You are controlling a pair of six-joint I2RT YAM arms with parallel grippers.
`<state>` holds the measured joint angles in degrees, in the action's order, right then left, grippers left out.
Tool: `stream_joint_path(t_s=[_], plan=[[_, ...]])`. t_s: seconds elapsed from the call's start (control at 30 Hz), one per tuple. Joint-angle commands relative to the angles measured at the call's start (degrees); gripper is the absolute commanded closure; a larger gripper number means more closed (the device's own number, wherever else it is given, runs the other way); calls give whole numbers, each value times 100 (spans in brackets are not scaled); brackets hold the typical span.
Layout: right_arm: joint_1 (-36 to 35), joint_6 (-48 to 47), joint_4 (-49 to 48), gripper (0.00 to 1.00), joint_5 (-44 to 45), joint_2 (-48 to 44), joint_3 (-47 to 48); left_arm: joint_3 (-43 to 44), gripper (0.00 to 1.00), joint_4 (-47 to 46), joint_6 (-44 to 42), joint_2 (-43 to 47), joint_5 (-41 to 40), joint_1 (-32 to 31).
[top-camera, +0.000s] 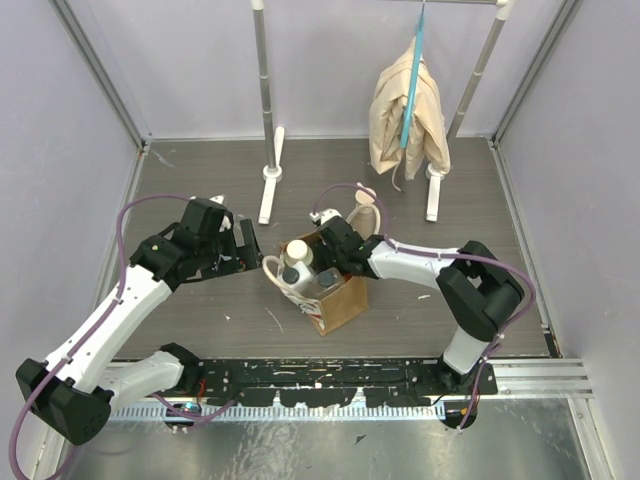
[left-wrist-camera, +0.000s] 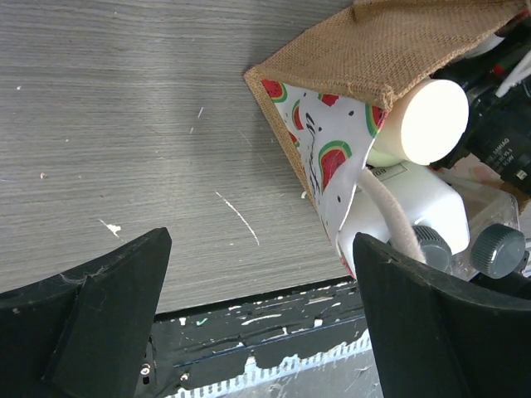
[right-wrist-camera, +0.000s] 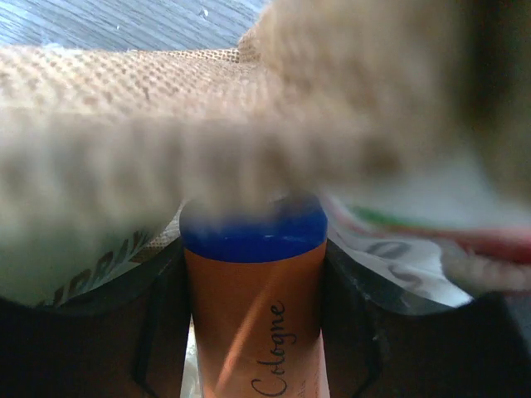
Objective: Take the personal care products out of the canvas bag
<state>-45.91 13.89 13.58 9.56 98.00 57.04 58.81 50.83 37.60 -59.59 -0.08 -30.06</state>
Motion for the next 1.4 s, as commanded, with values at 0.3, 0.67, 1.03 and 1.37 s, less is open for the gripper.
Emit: stream_joint_path(t_s=[0.3,0.67,1.03,1.37], plan=[[-356,-87,-629,97,585,-3080,-169,-25,1,-91,25,-120,7,-66],[-362,-285,-1465,99,1196,-4711,-999,-35,1,-205,72,-266,10,-201],[-357,-1332,-4289,99,2741,-6475,-2811,-19,1,-152,63,-261,-40,-235],[-323,-3091,-6855,99,3756,-6036,-3866,-1,1,-249,132,-453,-7,-404]])
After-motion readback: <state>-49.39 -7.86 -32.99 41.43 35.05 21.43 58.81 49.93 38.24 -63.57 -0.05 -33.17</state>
